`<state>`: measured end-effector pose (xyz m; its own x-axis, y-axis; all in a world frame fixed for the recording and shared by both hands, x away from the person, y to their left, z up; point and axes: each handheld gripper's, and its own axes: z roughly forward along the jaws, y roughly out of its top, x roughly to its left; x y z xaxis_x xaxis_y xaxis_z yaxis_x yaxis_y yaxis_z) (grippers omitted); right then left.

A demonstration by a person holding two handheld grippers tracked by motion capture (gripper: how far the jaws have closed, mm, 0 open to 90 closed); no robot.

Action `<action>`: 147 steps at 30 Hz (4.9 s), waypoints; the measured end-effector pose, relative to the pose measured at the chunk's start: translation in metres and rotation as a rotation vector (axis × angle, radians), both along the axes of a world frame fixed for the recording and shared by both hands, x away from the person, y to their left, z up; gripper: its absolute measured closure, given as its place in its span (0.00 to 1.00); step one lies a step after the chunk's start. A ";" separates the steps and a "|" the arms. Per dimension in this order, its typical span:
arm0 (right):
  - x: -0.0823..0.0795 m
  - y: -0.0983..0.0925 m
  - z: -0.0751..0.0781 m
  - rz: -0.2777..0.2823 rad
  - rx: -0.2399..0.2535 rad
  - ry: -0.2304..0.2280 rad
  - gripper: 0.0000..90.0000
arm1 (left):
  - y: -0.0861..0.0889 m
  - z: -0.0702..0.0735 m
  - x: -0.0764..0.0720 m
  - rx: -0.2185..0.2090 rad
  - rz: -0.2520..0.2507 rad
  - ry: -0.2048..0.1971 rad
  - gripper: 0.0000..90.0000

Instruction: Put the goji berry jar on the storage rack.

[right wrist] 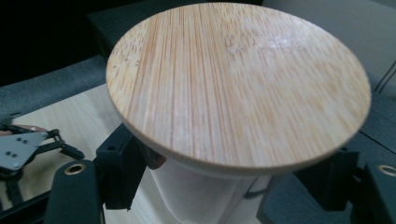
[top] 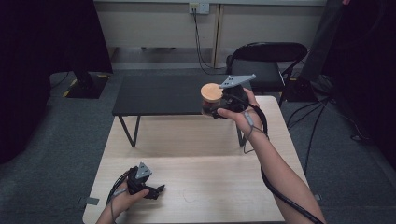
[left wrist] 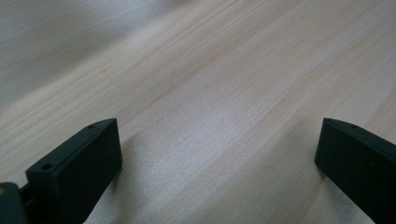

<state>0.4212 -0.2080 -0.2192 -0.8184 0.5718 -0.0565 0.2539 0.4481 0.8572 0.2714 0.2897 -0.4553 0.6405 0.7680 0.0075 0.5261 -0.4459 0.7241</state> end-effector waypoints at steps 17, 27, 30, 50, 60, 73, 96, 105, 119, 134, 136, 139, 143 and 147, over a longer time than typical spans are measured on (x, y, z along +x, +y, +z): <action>0.033 0.009 -0.007 -0.090 -0.016 0.046 0.28 | 0.000 0.000 0.000 0.001 -0.001 0.002 0.00; 0.045 0.010 -0.015 -0.105 -0.004 0.065 0.28 | 0.000 -0.001 0.000 -0.007 0.003 0.001 0.00; 0.047 0.013 -0.015 -0.105 -0.019 0.064 0.28 | 0.000 0.000 0.000 -0.006 0.002 0.002 0.00; 0.051 0.014 -0.019 -0.101 -0.011 0.058 0.28 | 0.000 -0.001 0.001 -0.007 0.000 0.001 0.00; 0.042 0.006 -0.018 -0.105 -0.005 0.042 0.15 | 0.000 -0.001 0.000 -0.008 0.002 0.000 0.00; 0.001 -0.038 -0.033 -0.070 0.014 0.053 0.02 | 0.000 0.000 0.001 -0.003 -0.001 0.003 0.00; -0.076 -0.087 -0.108 -0.007 0.055 0.098 0.00 | 0.000 0.000 0.001 0.002 -0.004 0.003 0.00; -0.097 -0.103 -0.151 -0.017 0.100 0.148 0.00 | 0.000 0.000 0.000 -0.004 0.001 0.002 0.00; -0.117 -0.116 -0.186 -0.032 0.071 0.163 0.00 | 0.000 0.000 0.000 -0.004 0.001 0.002 0.00; -0.122 -0.120 -0.214 -0.028 0.031 0.183 0.00 | 0.000 0.000 0.000 -0.004 0.002 0.002 0.00; -0.122 -0.120 -0.217 -0.029 0.018 0.187 0.00 | 0.000 0.000 0.000 -0.005 0.003 0.002 0.00; -0.121 -0.119 -0.221 -0.027 0.011 0.199 0.00 | 0.000 0.000 0.001 0.002 -0.001 0.003 0.00; -0.121 -0.119 -0.222 -0.015 -0.002 0.194 0.00 | 0.000 0.000 0.000 0.002 0.000 0.001 0.00; -0.122 -0.118 -0.222 -0.011 -0.004 0.194 0.00 | 0.000 0.000 0.000 0.002 0.000 0.001 0.00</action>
